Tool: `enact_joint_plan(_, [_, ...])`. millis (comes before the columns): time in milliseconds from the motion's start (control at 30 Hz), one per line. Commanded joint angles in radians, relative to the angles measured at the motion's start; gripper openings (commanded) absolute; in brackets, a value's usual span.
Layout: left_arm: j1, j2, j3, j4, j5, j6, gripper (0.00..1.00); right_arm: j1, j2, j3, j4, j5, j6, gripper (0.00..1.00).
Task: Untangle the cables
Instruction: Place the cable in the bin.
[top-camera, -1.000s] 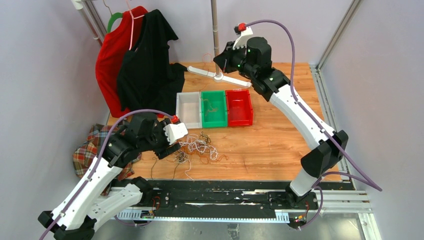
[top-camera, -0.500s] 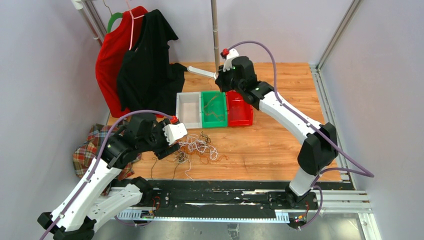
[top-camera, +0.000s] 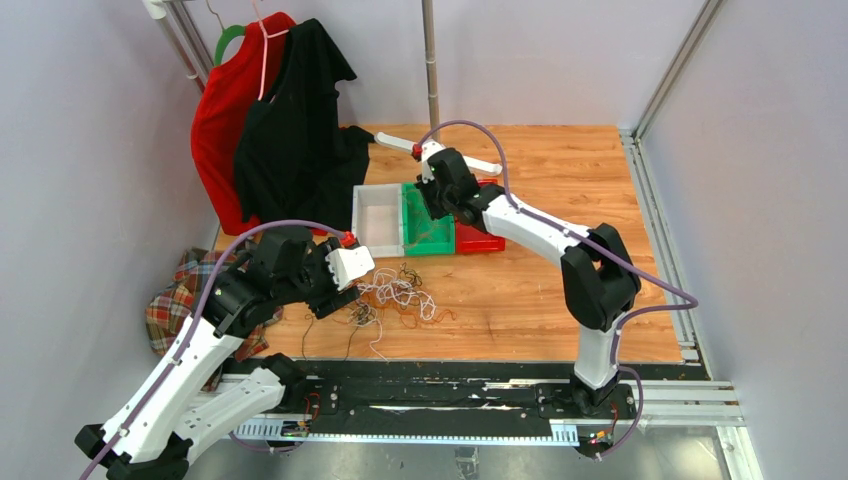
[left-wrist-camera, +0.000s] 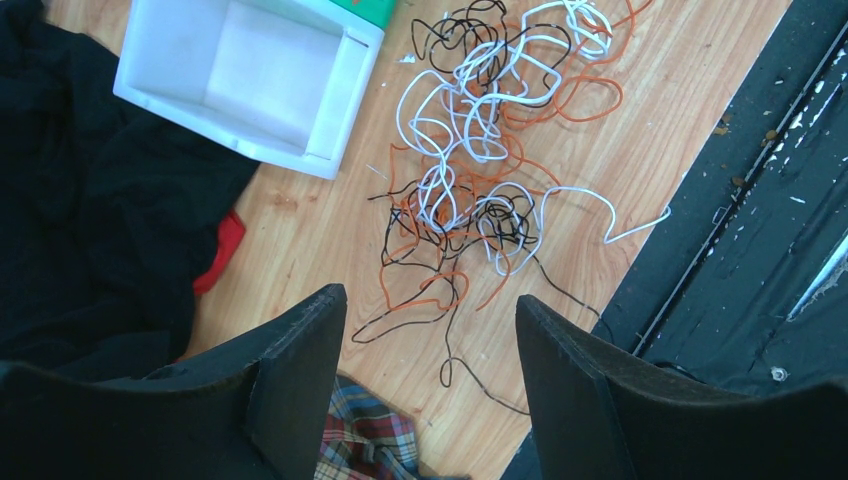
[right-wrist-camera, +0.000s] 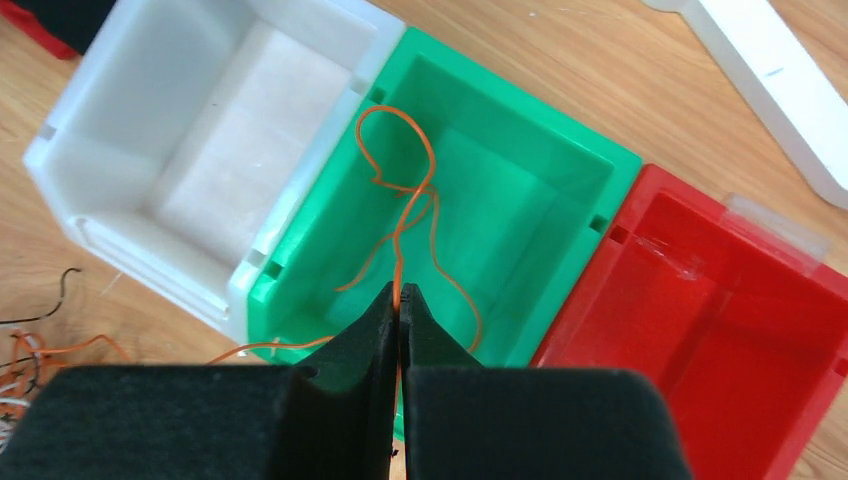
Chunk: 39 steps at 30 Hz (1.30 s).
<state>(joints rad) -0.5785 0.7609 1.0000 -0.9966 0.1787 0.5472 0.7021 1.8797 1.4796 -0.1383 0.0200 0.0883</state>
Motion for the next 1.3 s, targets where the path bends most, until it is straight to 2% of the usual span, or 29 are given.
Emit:
enact_joint_plan(0, [0.007, -0.008, -0.012, 0.01, 0.004, 0.008, 0.67, -0.01, -0.005, 0.011, 0.006, 0.088, -0.051, 0.0])
enact_joint_plan(167, [0.008, 0.003, -0.012, 0.011, 0.005, 0.017, 0.67, -0.025, 0.012, 0.051, 0.027, 0.144, -0.113, 0.0])
enact_joint_plan(400, [0.007, 0.022, -0.011, 0.012, 0.013, 0.015, 0.67, -0.012, 0.127, 0.119, 0.067, 0.162, -0.186, 0.01])
enact_joint_plan(867, [0.008, 0.025, -0.003, 0.01, 0.012, 0.032, 0.69, 0.02, 0.268, 0.156, 0.078, 0.144, -0.164, 0.01])
enact_joint_plan(900, [0.008, 0.022, -0.003, 0.01, 0.012, 0.033, 0.69, 0.02, 0.27, 0.164, 0.075, 0.15, -0.166, 0.07])
enact_joint_plan(1000, [0.008, 0.016, -0.009, 0.01, 0.008, 0.037, 0.69, 0.02, 0.252, 0.186, 0.064, 0.165, -0.18, 0.37])
enact_joint_plan(1033, [0.007, 0.016, -0.009, 0.01, 0.006, 0.039, 0.69, 0.02, 0.238, 0.188, 0.062, 0.164, -0.184, 0.43])
enact_joint_plan(1100, [0.007, 0.018, -0.009, 0.01, 0.001, 0.038, 0.7, 0.019, 0.201, 0.179, 0.065, 0.152, -0.19, 0.47])
enact_joint_plan(1233, [0.008, 0.029, -0.003, 0.001, 0.001, 0.043, 0.7, 0.019, 0.112, 0.144, 0.058, 0.096, -0.191, 0.48])
enact_joint_plan(1267, [0.008, 0.03, 0.001, -0.001, 0.001, 0.043, 0.7, 0.019, 0.082, 0.129, 0.058, 0.075, -0.191, 0.5])
